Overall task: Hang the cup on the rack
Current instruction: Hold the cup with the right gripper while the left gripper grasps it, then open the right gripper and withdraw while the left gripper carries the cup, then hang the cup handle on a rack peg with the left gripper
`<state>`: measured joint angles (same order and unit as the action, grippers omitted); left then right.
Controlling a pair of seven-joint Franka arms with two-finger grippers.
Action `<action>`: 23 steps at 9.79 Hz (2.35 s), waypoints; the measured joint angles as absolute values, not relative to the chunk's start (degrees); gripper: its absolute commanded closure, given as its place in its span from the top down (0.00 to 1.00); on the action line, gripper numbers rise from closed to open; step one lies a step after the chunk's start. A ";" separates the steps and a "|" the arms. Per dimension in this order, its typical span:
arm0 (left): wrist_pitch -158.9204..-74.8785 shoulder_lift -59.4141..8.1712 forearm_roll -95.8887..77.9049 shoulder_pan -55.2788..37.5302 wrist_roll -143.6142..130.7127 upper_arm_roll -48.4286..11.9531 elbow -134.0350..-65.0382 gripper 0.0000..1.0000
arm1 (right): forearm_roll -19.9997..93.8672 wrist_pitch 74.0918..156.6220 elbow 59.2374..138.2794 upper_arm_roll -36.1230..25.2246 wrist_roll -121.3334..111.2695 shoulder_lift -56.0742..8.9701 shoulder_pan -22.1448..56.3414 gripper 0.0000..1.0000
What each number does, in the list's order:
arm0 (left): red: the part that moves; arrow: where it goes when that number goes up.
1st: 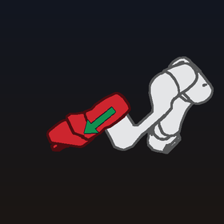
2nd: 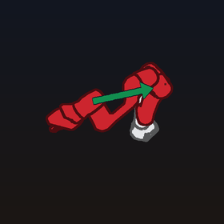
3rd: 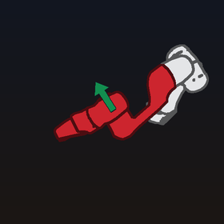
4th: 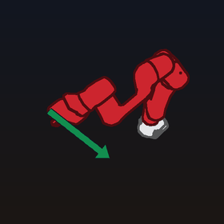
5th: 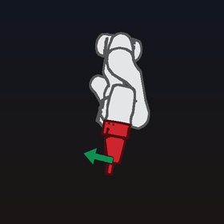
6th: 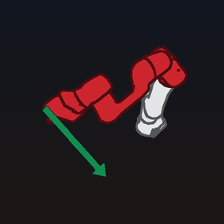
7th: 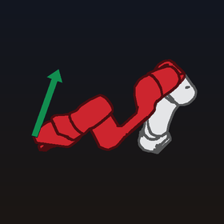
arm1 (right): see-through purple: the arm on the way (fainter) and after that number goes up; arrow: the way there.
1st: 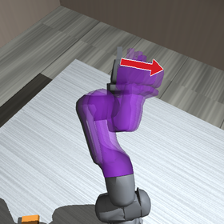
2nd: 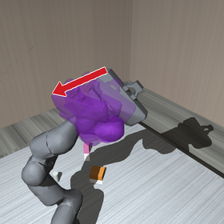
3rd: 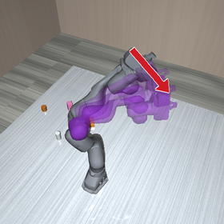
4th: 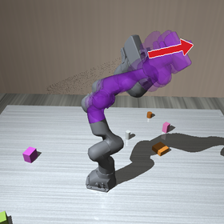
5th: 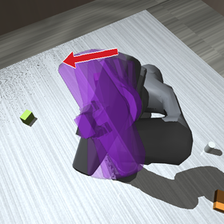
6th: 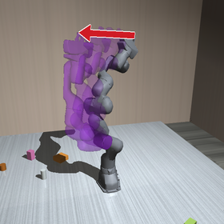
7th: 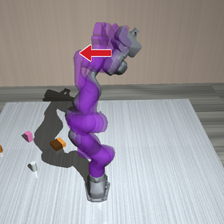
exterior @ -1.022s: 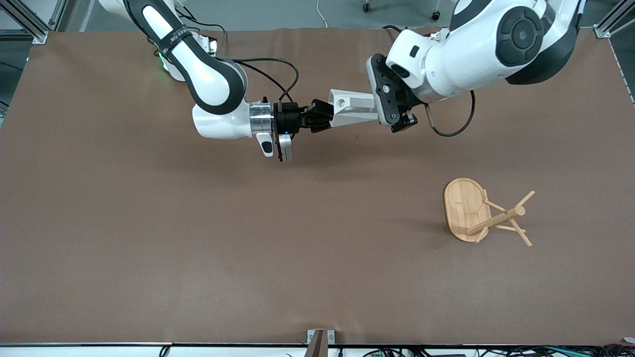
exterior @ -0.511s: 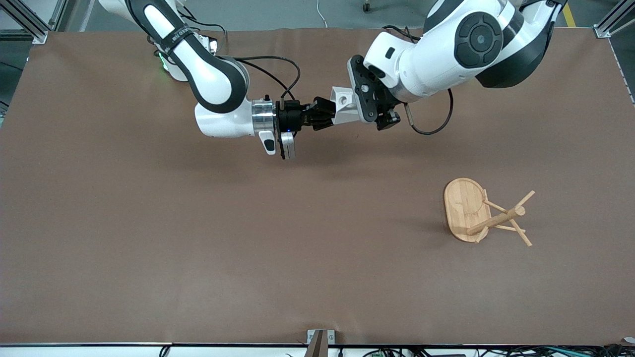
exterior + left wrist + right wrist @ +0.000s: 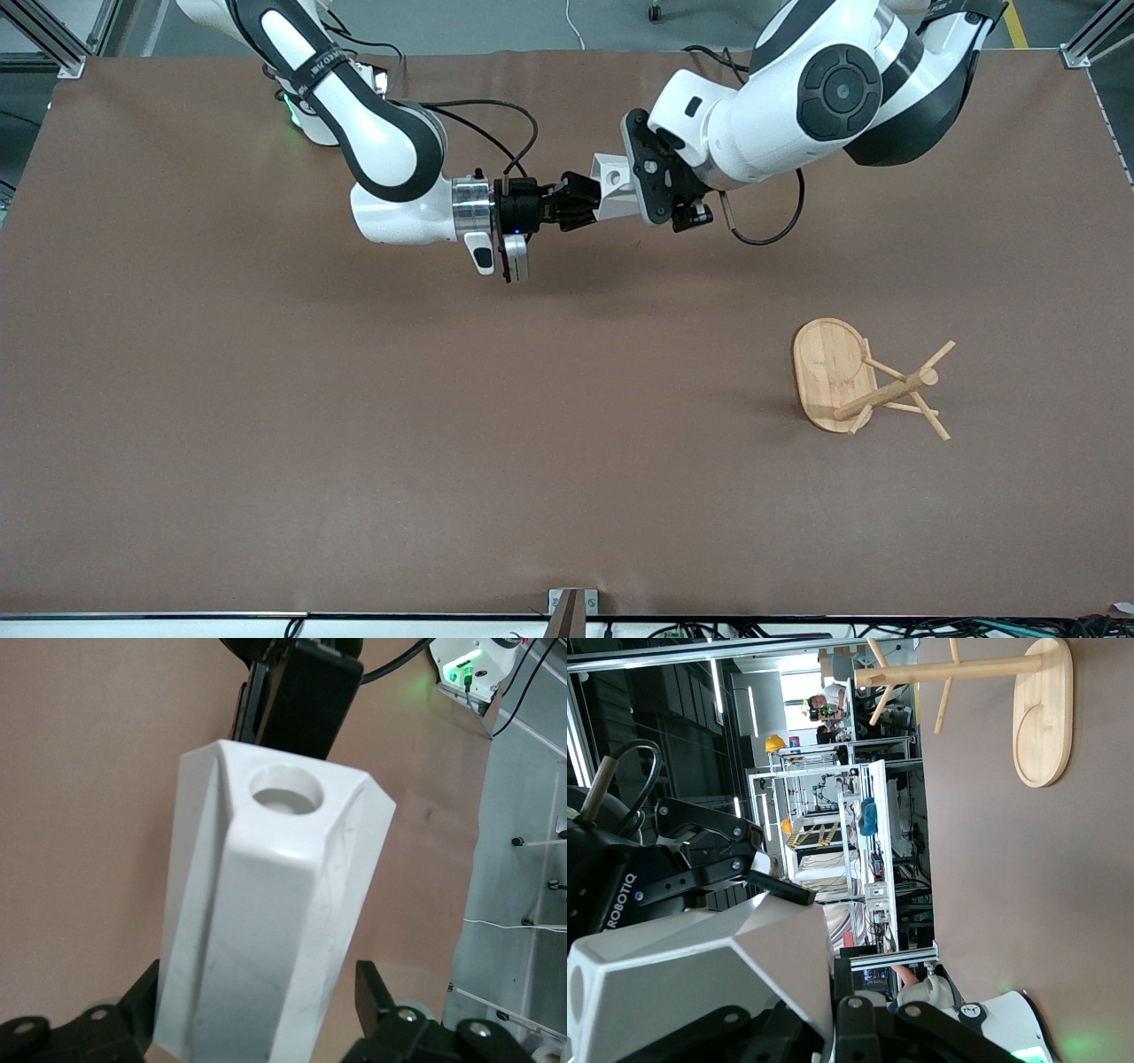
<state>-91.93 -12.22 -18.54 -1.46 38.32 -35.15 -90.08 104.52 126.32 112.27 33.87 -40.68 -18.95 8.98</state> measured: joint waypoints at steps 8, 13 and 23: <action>-93.09 -10.53 -20.16 -0.26 36.05 -29.90 -90.37 0.01 | 106.88 129.69 110.35 33.67 -40.74 -19.57 8.84 1.00; -94.37 -8.56 -19.02 1.35 34.30 -22.56 -90.93 0.01 | 106.70 138.91 110.67 32.87 -40.91 -19.62 3.03 1.00; -120.11 -4.68 -6.53 1.26 -6.94 -15.99 -111.14 0.00 | 66.88 145.01 113.07 17.32 -41.87 -19.46 -4.72 1.00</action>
